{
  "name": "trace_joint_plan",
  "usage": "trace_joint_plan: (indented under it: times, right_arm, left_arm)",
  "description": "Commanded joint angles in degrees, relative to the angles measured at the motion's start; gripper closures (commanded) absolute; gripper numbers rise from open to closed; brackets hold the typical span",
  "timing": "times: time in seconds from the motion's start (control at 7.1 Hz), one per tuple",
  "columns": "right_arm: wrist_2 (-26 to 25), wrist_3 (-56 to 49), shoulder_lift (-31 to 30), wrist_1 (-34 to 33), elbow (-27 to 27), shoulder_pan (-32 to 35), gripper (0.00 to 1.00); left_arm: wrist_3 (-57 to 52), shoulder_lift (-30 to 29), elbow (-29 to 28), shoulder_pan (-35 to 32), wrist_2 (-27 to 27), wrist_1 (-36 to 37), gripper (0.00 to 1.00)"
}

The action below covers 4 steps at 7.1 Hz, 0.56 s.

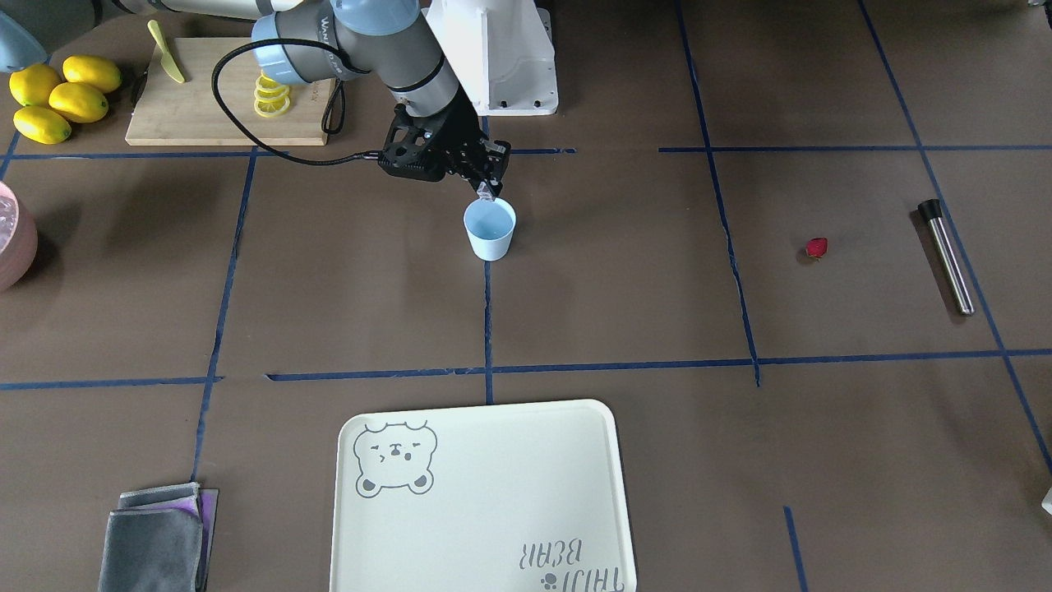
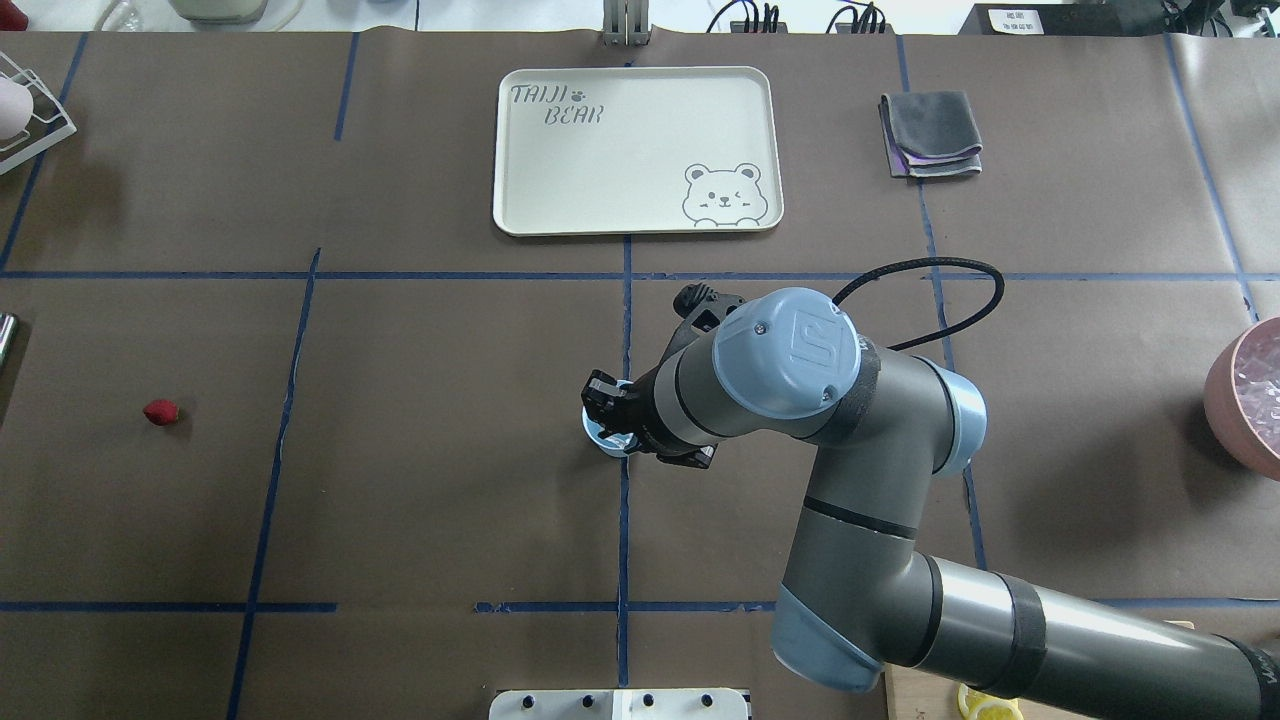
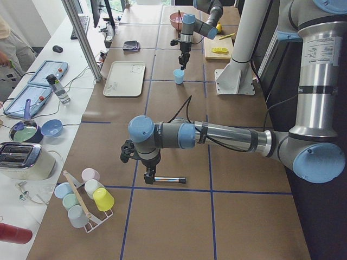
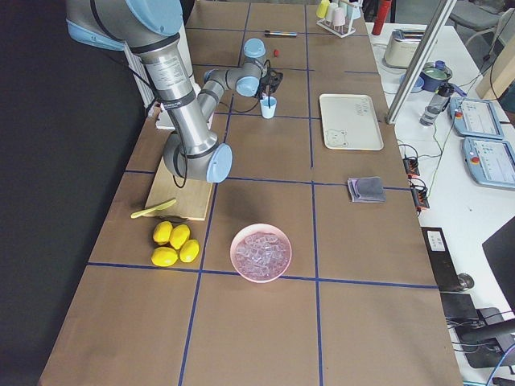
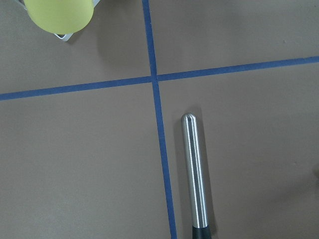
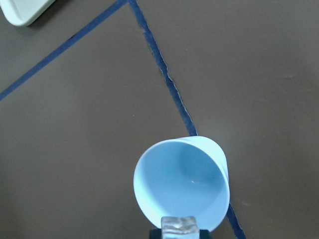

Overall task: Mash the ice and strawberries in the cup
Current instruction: 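Carry the ice cube over the blue cup and open the right gripper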

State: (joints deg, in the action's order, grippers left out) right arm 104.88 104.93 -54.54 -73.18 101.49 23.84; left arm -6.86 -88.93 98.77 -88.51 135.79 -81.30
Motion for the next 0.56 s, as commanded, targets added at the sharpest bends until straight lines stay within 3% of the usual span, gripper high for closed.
trace_joint_plan:
  times: [0.0,0.14,0.28,0.42]
  right_arm:
    - [-5.3,0.0,0.5,-0.2,-0.9,-1.2,0.95]
    - [-5.5,0.0,0.6,-0.2,-1.0,-1.2,0.91]
    - [-5.5,0.0,0.4,-0.2,-1.0,-1.2,0.38]
    - [-5.5,-0.1,0.3,-0.3,-1.1,-1.2,0.22]
  left_arm:
    - [0.0,0.1,0.3,0.0,0.0,0.0,0.0]
    - [0.0,0.1,0.3,0.0,0.0,0.0,0.0]
    - [0.0,0.1,0.6,0.0,0.0,0.0,0.0]
    - [0.0,0.1,0.7,0.0,0.0,0.0,0.0]
